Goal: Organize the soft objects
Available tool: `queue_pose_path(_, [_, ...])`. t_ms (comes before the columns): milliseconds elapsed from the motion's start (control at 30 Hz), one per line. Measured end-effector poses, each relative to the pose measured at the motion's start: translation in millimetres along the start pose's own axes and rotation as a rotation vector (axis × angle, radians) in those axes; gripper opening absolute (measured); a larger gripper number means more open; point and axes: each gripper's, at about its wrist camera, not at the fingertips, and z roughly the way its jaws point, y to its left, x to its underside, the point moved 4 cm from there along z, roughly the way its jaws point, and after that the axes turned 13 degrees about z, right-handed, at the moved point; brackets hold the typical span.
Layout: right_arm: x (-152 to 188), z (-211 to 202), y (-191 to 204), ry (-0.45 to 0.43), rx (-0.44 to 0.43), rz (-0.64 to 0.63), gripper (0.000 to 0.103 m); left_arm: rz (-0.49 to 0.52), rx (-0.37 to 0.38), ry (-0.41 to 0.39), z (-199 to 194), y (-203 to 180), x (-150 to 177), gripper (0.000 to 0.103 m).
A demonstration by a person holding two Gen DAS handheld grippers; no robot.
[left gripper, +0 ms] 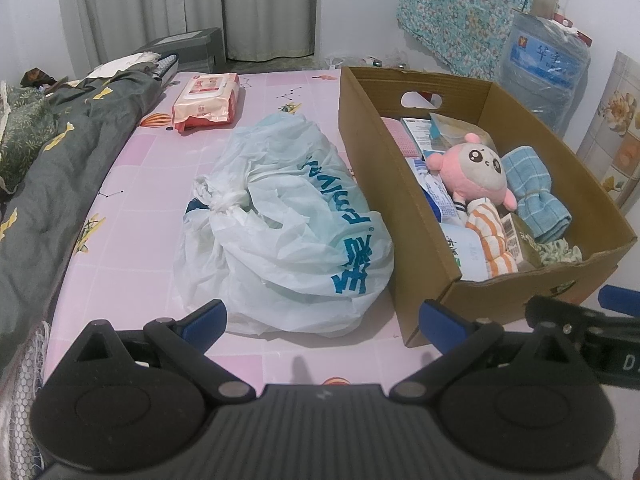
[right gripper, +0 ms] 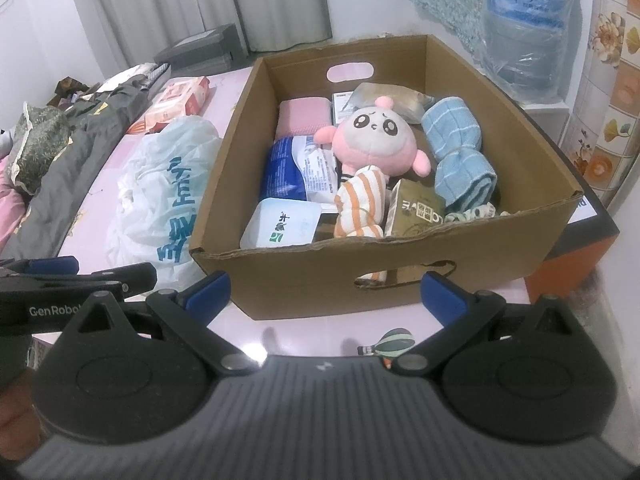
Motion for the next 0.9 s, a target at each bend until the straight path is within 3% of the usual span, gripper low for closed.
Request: queue_pose_path(900, [1.6,1.4,0.7,0.005,0.000,-0.003,0.102,-0.005,0.002,0.001,0.3,0.7,0.5,0.103])
